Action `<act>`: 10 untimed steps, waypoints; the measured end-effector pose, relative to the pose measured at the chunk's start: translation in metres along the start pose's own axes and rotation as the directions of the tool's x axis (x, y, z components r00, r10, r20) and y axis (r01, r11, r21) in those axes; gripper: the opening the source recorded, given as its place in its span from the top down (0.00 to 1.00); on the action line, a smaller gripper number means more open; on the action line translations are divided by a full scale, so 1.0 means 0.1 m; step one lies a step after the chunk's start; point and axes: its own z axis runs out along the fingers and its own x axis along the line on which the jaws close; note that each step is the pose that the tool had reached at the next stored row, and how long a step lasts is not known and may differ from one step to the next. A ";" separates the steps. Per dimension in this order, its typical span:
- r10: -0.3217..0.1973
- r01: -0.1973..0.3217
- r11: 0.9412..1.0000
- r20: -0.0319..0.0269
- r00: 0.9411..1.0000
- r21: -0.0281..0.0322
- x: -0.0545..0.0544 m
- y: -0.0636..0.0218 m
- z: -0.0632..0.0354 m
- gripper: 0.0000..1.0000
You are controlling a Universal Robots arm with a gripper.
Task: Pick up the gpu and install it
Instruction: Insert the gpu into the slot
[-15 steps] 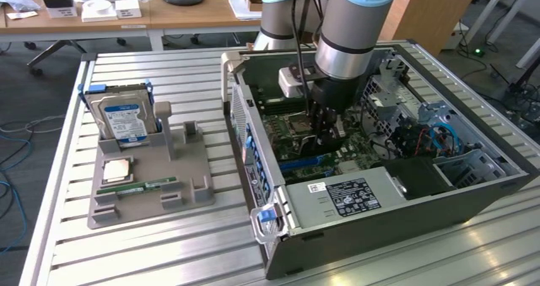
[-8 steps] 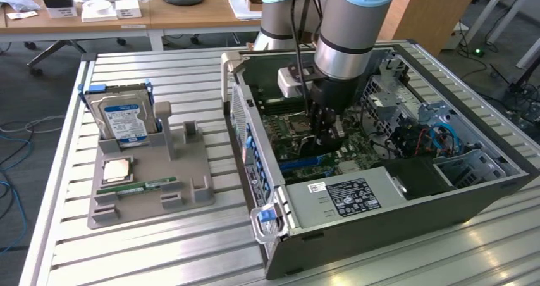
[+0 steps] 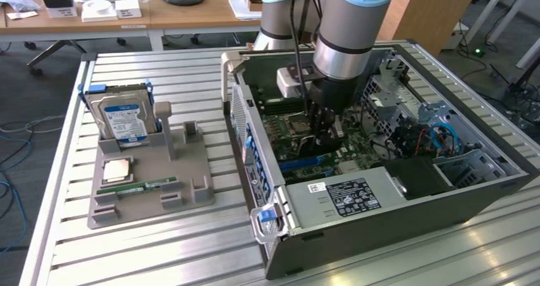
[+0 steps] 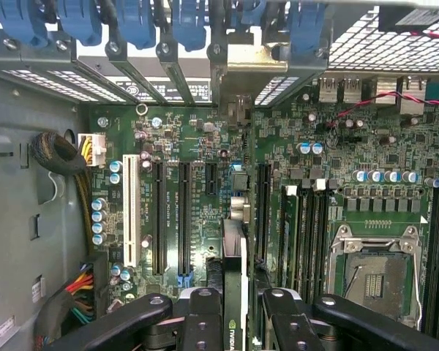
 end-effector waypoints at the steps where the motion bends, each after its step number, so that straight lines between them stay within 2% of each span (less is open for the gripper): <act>1: 0.000 0.000 1.000 0.000 1.000 0.000 0.00 0.002 0.000 0.74; 10: 0.000 0.000 1.000 0.000 1.000 0.000 0.00 0.018 -0.001 0.74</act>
